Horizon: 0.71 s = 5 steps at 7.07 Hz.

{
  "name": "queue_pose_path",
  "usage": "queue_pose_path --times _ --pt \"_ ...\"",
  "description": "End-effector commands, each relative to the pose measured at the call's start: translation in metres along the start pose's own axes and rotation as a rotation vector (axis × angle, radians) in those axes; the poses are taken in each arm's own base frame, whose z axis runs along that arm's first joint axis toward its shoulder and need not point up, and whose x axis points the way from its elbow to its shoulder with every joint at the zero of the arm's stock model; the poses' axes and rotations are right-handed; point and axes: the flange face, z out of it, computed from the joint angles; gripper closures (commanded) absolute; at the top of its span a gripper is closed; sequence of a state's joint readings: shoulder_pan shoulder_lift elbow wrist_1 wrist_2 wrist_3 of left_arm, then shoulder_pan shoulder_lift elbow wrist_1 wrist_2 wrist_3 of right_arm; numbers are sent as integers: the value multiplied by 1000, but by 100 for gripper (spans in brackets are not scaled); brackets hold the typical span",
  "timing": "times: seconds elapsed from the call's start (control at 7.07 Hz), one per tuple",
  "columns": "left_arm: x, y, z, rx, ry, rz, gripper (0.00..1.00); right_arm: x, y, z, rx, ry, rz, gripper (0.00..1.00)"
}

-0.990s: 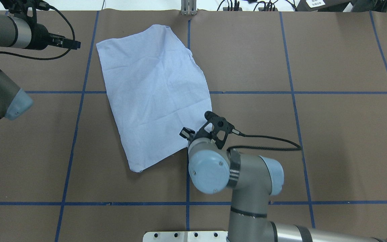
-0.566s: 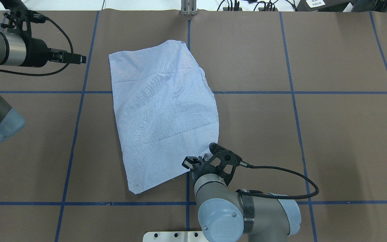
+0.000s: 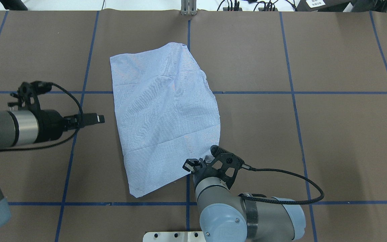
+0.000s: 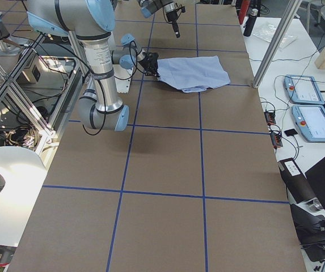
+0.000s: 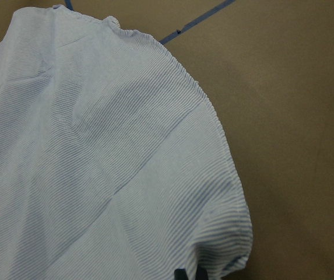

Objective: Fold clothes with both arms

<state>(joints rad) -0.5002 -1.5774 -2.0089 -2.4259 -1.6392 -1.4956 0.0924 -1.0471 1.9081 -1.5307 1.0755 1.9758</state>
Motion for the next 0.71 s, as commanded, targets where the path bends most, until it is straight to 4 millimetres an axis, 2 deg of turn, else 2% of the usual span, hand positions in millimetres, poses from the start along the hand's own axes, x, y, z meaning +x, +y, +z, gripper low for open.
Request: queue_pose_path --times 0.0,0.14,0.28,0.57 --pt "8 102 24 15 -10 -239 0 2 -1 -1 0 -1 0 100" --pt "14 122 29 15 -19 -313 3 2 -1 -1 1 -1 2 100" --pt "30 142 38 4 -41 -403 11 2 -1 -1 1 0 1 100" --pt "77 175 58 -9 -119 -470 18 1 -1 -1 2 -2 2 100"
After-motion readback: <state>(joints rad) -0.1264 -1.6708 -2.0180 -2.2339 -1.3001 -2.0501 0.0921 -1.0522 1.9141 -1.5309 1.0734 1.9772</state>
